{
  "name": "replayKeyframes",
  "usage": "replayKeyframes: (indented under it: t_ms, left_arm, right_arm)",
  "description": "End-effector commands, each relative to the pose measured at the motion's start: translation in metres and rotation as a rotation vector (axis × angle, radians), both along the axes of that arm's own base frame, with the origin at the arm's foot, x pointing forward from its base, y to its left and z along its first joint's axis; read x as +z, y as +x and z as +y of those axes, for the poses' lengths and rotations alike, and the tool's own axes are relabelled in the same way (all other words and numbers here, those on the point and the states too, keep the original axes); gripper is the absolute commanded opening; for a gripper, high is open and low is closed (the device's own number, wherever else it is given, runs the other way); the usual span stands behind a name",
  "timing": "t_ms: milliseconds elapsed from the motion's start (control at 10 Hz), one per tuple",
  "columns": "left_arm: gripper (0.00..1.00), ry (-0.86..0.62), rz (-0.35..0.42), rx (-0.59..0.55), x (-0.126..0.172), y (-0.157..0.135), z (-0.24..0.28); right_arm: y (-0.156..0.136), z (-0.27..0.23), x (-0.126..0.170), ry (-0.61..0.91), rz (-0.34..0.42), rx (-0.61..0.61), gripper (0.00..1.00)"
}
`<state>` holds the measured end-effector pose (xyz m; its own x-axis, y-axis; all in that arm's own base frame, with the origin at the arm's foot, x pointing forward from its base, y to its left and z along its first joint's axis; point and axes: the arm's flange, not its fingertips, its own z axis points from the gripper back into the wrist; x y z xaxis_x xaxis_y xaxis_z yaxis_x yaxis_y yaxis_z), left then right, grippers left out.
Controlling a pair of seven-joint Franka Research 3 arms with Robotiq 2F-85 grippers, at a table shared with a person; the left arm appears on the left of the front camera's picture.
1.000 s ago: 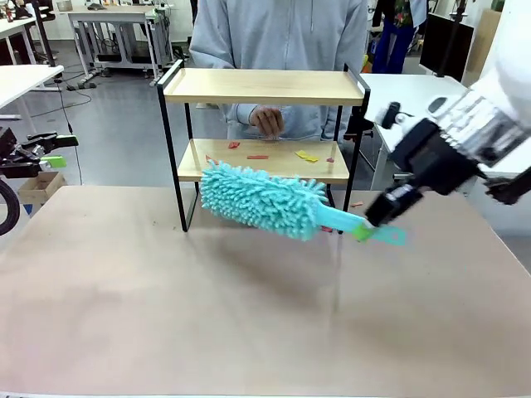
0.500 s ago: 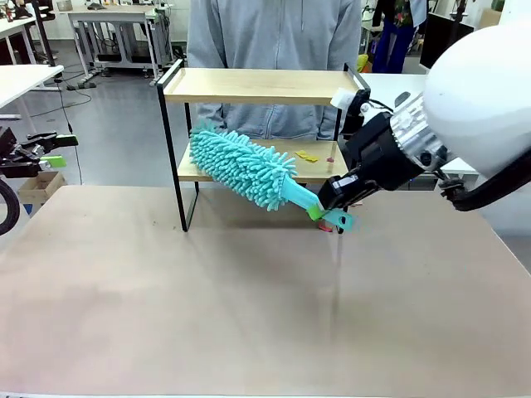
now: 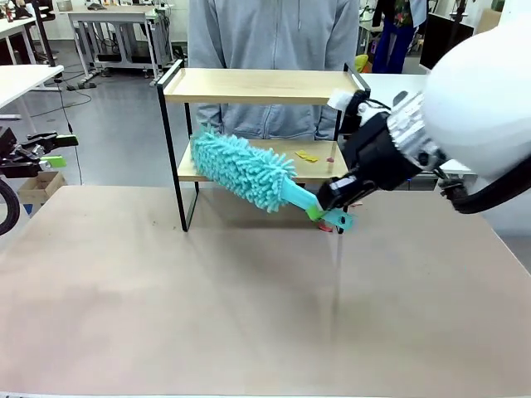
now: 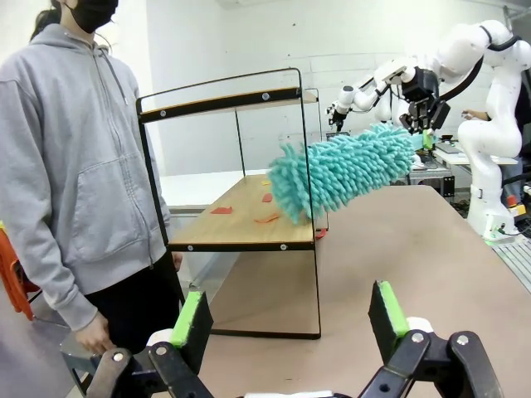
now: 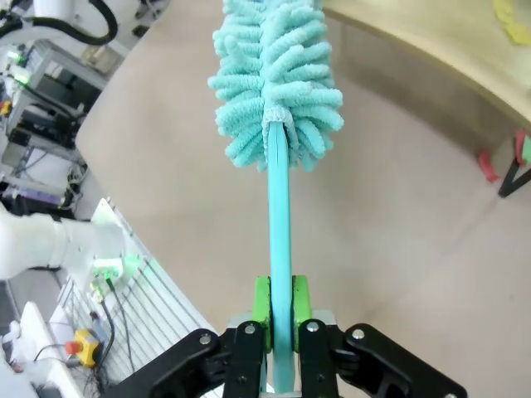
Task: Clean the shelf.
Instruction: Clean the specific section of the Shelf indicated by the human with the Duster.
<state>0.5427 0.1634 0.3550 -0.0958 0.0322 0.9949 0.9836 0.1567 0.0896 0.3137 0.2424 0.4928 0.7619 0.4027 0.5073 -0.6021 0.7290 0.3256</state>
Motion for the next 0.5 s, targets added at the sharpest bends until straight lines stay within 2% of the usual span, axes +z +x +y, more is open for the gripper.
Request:
replayKeyframes:
  t_ms: [0,400]
  left_arm:
    - [1.00,0.006,-0.013,0.002,0.002,-0.002,0.000]
    - [1.00,0.006,-0.013,0.002,0.002,-0.002,0.000]
  right_arm:
    - [0.006,0.041,0.009,-0.019,-0.070,-0.100,0.13]
    - [0.032,0.106,0.008,-0.008,-0.089,-0.236,0.13]
